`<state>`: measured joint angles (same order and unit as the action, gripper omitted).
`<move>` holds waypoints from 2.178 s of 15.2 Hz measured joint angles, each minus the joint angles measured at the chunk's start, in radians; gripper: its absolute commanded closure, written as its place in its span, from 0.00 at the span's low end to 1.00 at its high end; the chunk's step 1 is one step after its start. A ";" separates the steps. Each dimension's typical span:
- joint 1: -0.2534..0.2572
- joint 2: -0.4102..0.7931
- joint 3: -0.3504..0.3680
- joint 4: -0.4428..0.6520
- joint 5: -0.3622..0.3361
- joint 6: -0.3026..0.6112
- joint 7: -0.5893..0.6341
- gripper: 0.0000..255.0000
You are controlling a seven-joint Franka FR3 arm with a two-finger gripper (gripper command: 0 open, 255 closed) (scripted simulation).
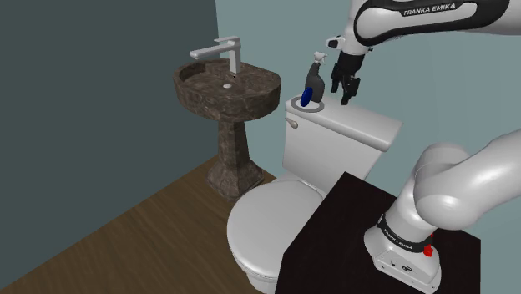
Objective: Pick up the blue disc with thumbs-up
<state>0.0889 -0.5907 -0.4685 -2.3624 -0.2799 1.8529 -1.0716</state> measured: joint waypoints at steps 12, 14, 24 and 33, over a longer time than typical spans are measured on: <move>0.165 0.525 -0.333 0.374 0.228 0.141 -0.707 0.00; 0.153 0.641 -0.361 0.459 0.321 0.137 -0.849 0.00; 0.012 0.974 -0.296 0.717 0.575 0.119 -1.197 0.00; 0.011 0.985 -0.290 0.684 0.587 0.161 -1.207 1.00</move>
<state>0.0998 0.3947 -0.7582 -1.6787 0.3073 2.0141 -2.2785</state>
